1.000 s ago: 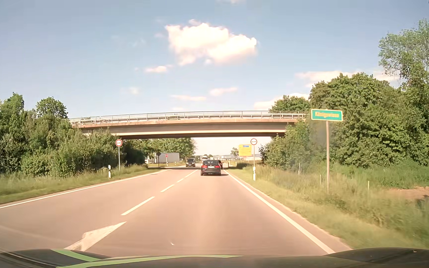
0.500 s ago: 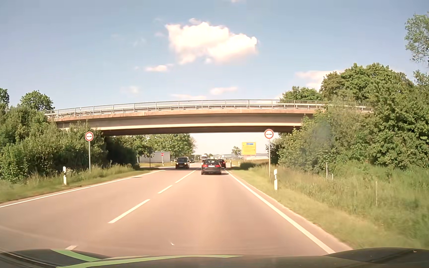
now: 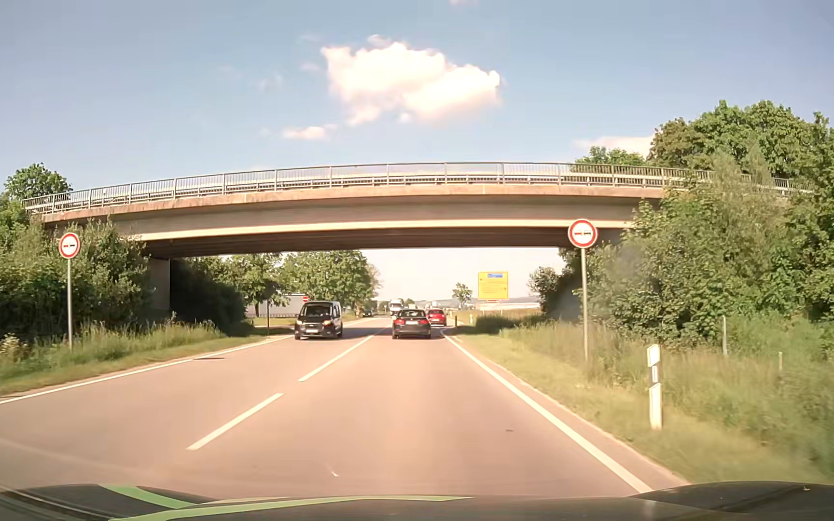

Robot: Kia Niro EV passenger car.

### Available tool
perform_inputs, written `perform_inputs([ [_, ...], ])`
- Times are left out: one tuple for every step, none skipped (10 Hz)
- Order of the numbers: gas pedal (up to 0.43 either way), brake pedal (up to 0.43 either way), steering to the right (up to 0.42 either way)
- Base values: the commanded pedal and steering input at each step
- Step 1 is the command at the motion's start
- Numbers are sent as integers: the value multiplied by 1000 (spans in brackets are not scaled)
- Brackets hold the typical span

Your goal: Follow the waypoints while adhering to traffic rules and regulations

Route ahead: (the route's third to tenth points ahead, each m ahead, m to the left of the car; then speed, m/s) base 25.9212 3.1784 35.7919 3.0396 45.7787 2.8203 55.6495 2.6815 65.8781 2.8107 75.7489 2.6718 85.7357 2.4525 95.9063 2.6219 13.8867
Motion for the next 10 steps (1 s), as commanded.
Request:
perform_inputs([
  [67, 0, -2],
  [67, 0, -2],
  [67, 0, -2],
  [67, 0, -2],
  [67, 0, -1],
  [67, 0, -1],
  [79, 0, -1],
  [79, 0, -1],
  [79, 0, -1],
  [79, 0, -1],
])
